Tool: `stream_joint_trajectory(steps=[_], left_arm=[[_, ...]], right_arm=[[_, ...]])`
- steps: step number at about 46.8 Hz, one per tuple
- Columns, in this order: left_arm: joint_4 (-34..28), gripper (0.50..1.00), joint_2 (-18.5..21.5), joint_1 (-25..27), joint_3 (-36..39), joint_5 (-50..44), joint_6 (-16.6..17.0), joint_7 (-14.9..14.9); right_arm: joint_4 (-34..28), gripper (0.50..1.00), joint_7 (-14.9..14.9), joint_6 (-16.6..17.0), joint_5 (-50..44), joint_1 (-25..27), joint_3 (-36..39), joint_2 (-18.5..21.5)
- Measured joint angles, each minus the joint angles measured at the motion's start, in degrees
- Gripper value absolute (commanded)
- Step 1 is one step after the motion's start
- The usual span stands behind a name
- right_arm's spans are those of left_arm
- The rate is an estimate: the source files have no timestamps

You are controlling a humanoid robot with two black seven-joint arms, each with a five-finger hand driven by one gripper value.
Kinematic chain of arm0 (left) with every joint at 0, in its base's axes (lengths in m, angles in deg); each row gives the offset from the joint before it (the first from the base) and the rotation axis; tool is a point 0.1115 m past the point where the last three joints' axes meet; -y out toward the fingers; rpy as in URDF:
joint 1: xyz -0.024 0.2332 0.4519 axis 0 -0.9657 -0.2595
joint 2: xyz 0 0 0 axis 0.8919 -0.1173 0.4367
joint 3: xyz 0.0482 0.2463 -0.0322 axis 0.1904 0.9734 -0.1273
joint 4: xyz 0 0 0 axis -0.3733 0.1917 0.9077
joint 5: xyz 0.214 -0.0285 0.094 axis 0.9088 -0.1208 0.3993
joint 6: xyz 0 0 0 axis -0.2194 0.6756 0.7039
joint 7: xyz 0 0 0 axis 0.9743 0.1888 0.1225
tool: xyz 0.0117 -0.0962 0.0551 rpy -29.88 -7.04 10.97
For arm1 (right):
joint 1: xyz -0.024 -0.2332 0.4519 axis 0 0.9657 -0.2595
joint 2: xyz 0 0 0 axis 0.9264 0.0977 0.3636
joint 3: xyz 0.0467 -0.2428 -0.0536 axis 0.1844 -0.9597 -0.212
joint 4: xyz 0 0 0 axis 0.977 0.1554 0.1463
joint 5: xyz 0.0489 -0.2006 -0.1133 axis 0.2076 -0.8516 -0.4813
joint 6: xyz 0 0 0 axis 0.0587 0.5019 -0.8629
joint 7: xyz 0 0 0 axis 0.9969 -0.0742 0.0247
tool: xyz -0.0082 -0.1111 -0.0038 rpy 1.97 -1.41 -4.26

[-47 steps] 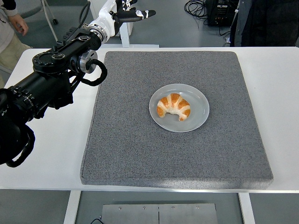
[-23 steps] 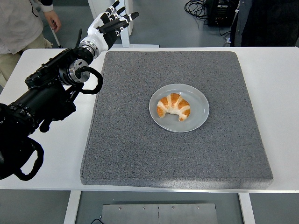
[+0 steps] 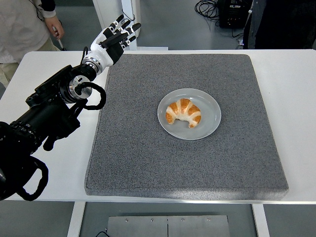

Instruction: Place the bread on the plate

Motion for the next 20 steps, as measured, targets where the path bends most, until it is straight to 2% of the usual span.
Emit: stream_joint_trajectory(steps=[20], left_arm=[[0.06,0.993,0.00,-2.24,0.05,-0.57,-0.05,-0.04]], right_arm=[[-0.18,1.000,-0.01,-0.18,0.00,0.05,0.30,0.00]])
